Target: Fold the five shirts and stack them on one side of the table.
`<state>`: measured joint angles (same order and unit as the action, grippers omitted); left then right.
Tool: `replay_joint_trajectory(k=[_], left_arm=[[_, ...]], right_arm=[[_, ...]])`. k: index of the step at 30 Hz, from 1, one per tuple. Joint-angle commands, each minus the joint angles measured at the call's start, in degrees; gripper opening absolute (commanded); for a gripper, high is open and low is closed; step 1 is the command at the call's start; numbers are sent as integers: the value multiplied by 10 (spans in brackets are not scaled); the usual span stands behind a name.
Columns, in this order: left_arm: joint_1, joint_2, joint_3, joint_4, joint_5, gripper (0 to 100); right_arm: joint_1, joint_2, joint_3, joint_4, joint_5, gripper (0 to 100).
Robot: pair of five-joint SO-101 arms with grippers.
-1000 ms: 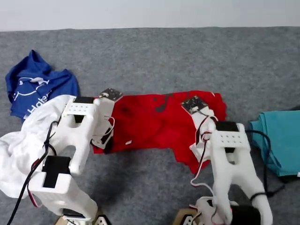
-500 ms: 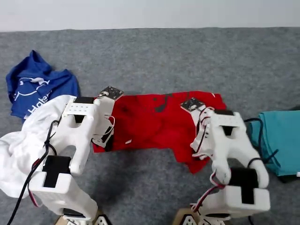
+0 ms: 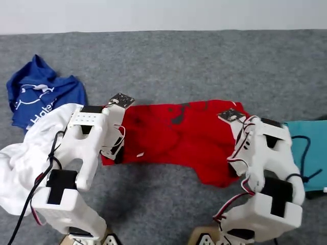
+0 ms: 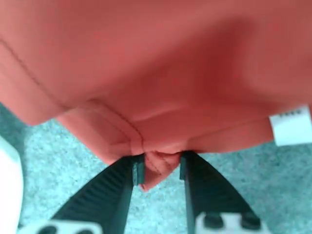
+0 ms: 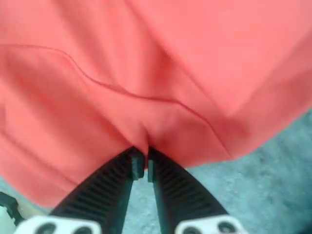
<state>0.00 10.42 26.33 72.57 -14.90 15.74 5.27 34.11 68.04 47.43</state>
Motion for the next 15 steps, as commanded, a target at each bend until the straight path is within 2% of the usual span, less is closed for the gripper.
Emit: replay_joint_trajectory(k=[1,4,10,15], left_arm=[[-1,-27,-7,-12,-3,137],[1,-32,-7,-11,-3,137],[2,-33,-26,26,-3,185],[2,-33,-81,77,-18,190]], right_arm=[[30,-10,-13,18,31,12],[26,-49,-13,41,41,46],[26,-181,-13,102,41,240],[20,-276,-13,138,41,246]])
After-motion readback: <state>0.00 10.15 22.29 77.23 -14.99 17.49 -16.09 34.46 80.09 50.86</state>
